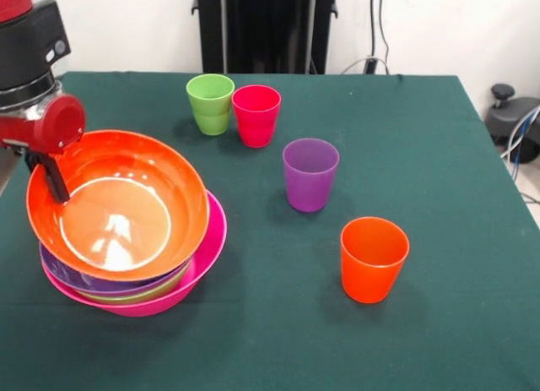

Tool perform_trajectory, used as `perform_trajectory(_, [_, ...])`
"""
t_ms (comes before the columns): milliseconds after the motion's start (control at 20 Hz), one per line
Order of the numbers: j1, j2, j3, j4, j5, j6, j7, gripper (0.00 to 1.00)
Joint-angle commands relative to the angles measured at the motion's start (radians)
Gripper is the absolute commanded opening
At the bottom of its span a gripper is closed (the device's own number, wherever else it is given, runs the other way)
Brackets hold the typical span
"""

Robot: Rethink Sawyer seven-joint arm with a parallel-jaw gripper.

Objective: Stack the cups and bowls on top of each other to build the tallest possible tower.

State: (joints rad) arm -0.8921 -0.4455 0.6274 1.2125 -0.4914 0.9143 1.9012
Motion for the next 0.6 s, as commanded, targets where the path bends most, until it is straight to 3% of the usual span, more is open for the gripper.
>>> perform_trajectory(50, [0.051, 0.073, -0.012, -0.103, -0.049, 0.093, -0.220, 0.00])
perform_trajectory(350, [0.030, 0.086, -0.018, -0.079, -0.056, 0.062, -0.234, 0.00])
perform_trajectory(600, [-0.002, 0.062, -0.025, 0.010, -0.053, 0.016, -0.219, 0.00])
